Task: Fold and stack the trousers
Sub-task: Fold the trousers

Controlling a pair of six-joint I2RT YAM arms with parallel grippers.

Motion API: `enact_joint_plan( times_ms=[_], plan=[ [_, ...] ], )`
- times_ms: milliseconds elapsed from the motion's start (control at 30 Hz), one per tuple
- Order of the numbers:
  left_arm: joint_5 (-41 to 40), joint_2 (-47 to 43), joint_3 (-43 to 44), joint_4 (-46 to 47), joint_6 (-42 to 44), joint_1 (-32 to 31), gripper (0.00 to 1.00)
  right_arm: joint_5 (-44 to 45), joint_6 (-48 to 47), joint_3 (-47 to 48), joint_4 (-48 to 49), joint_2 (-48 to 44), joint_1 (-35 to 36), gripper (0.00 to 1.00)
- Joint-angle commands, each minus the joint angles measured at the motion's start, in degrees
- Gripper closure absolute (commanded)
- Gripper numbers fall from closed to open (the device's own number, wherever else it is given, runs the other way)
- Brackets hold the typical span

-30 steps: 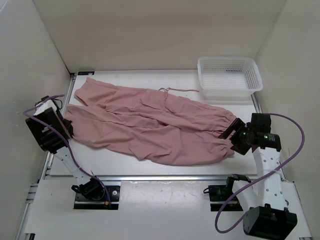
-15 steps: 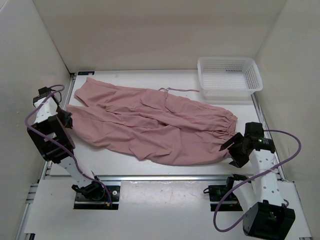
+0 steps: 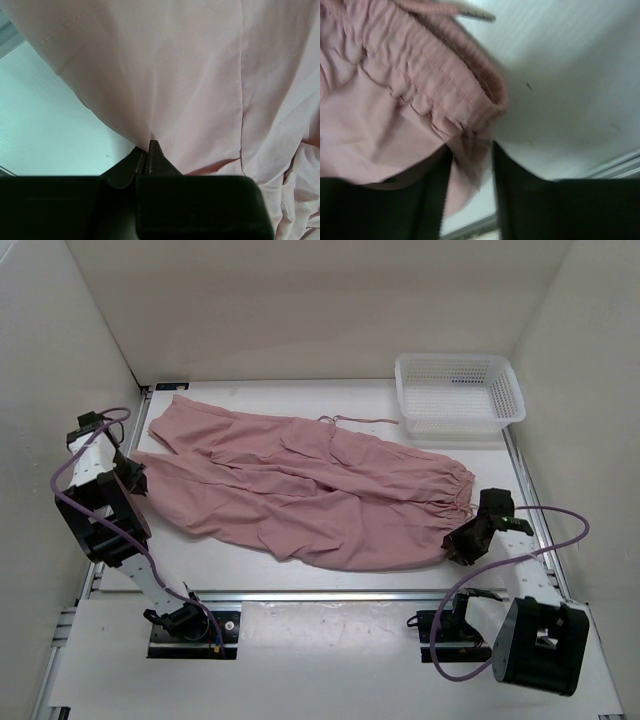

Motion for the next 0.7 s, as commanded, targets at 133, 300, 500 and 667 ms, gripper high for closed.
enact_joint_plan(
  times_ms=[133, 300, 500, 667],
  plan=[
    [0.3, -4.1, 4.6, -2.6, 1.4, -0.2, 0.90, 6.5, 1.5, 5.4, 7.2, 3.7, -0.2, 1.00],
    [-0.3, -6.0, 7.1, -4.6, 1.4, -0.2, 0.90, 10.8, -2.9, 14.4, -1.5, -6.5, -0.2, 1.00],
    [0.4, -10.1, 8.8, -6.6, 1.4, -0.2, 0.90, 10.8, -5.2, 23.6, -14.9, -9.8, -0.2, 1.00],
    [1.7, -10.7, 13.0, -6.6, 1.9, -2.2, 0.90, 14.2, -6.2, 26.0, -18.0, -12.3, -0.2, 1.00]
  ],
)
